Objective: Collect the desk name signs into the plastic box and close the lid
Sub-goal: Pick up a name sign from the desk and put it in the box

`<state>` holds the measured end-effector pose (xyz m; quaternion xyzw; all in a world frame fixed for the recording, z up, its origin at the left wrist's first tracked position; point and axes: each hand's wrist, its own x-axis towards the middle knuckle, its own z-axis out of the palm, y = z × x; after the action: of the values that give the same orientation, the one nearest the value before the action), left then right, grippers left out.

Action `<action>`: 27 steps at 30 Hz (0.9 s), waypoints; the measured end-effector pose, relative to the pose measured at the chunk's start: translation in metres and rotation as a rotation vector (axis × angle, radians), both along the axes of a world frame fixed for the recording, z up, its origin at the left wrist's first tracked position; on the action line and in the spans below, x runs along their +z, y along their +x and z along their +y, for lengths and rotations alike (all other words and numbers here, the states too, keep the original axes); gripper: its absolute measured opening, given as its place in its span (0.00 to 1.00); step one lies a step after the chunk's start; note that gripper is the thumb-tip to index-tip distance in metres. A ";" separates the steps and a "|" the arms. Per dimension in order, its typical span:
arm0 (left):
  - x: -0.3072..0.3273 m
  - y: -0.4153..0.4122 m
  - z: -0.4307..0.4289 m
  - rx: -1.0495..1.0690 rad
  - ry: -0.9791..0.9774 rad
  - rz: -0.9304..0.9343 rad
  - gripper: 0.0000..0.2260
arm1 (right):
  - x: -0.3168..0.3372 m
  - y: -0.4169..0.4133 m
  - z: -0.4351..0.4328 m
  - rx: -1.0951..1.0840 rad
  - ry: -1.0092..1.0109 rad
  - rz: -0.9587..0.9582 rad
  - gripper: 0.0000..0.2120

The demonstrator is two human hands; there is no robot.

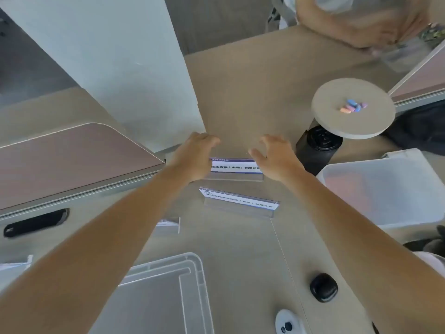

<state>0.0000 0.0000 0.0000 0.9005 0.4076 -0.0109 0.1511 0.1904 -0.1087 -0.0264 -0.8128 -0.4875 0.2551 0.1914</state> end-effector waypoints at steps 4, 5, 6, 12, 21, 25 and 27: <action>-0.018 0.013 0.012 -0.037 0.012 0.284 0.31 | -0.015 -0.001 0.004 0.101 -0.135 -0.045 0.28; -0.025 0.014 0.015 -0.007 -0.011 0.325 0.31 | -0.022 -0.002 0.005 0.122 -0.162 -0.019 0.27; -0.031 0.015 0.017 0.017 -0.029 0.356 0.30 | -0.029 -0.003 0.005 0.134 -0.186 0.000 0.26; -0.054 0.020 0.014 0.042 -0.019 0.452 0.09 | -0.051 -0.003 0.004 0.106 -0.083 -0.018 0.10; -0.039 0.009 0.007 0.035 0.089 0.346 0.02 | -0.040 -0.001 -0.002 0.075 0.042 0.015 0.09; -0.011 -0.007 -0.006 0.063 0.144 0.263 0.04 | -0.006 -0.004 -0.013 0.003 0.176 0.133 0.11; 0.008 -0.018 -0.014 0.086 0.150 0.192 0.05 | 0.014 -0.010 -0.022 -0.077 0.245 0.232 0.17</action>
<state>-0.0183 -0.0136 0.0075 0.8858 0.4580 -0.0601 0.0440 0.1801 -0.1306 -0.0128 -0.7665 -0.4583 0.2782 0.3536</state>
